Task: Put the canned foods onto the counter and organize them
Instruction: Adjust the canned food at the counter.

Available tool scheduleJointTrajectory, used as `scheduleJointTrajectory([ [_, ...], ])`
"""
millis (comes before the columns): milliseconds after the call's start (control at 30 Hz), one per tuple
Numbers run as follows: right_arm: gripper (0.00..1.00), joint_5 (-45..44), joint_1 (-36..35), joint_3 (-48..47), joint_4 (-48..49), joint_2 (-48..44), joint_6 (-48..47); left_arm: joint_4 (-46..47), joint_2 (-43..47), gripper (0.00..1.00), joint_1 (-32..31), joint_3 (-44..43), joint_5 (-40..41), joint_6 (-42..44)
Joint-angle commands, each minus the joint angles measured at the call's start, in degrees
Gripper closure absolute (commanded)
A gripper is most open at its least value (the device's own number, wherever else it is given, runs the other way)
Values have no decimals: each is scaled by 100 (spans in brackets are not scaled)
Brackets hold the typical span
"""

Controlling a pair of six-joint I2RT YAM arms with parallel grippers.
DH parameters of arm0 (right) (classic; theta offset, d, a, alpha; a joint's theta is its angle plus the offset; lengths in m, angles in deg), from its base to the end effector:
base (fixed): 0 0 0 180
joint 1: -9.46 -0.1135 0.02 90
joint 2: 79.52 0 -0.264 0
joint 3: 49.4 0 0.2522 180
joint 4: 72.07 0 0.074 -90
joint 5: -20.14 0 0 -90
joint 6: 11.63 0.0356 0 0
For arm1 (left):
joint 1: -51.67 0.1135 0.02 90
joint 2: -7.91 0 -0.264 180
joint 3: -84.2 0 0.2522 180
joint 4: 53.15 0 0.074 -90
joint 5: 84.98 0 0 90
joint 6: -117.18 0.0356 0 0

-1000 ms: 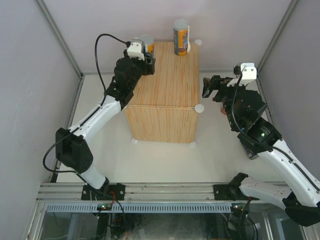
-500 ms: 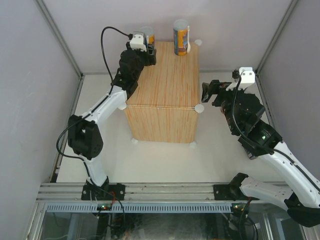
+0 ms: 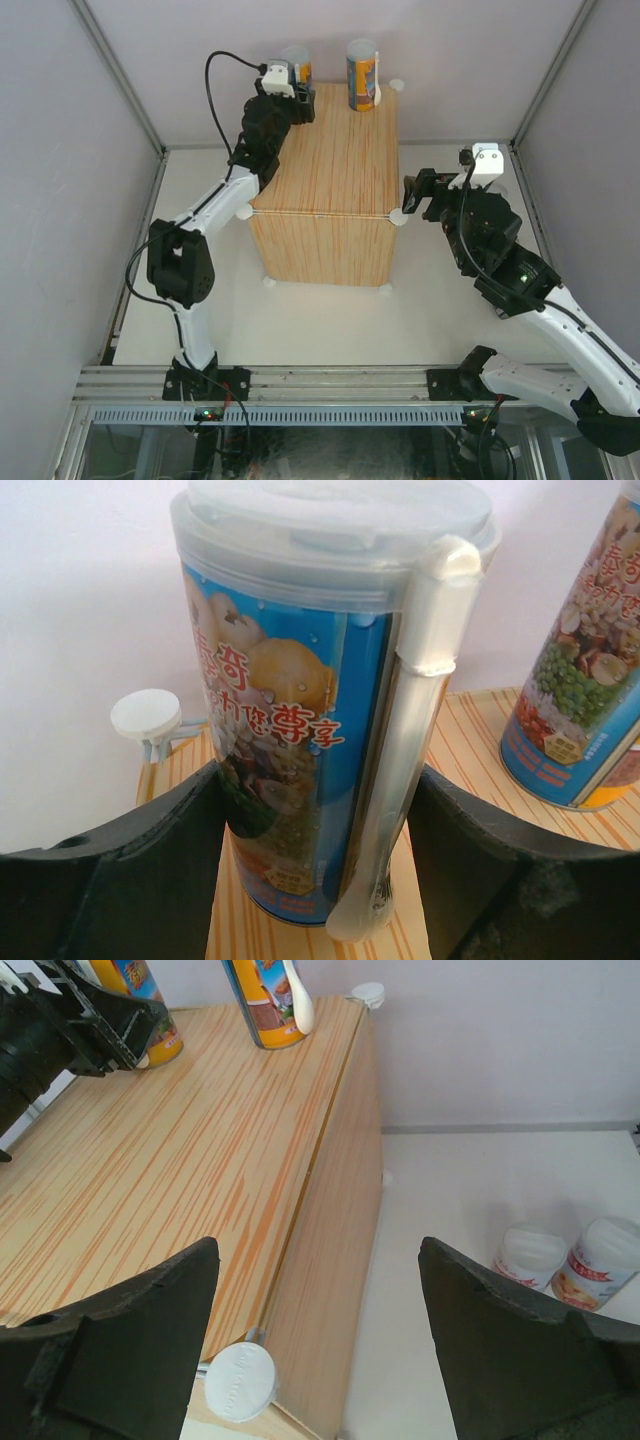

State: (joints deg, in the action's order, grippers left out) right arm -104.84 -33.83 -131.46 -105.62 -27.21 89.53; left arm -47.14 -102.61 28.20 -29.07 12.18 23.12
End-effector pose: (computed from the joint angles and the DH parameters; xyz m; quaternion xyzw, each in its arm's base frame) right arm 0.1454 0.1089 0.4407 0.0046 0.7260 0.1030 0.6799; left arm 0.4352 -0.1841 0.3895 0.0628 0.6485 -0.1408 0.7455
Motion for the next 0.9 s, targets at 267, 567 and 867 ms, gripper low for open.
scheduleJointTrajectory([
  [267,20,-206,-18,70,51,45,141,862,-166,31,246,-500,-239,-218],
  [567,20,-65,101,63,88,59,142,827,-178,17,249,-436,-382,-214],
  [867,20,-18,119,63,89,33,144,777,-168,7,234,-453,-435,-245],
])
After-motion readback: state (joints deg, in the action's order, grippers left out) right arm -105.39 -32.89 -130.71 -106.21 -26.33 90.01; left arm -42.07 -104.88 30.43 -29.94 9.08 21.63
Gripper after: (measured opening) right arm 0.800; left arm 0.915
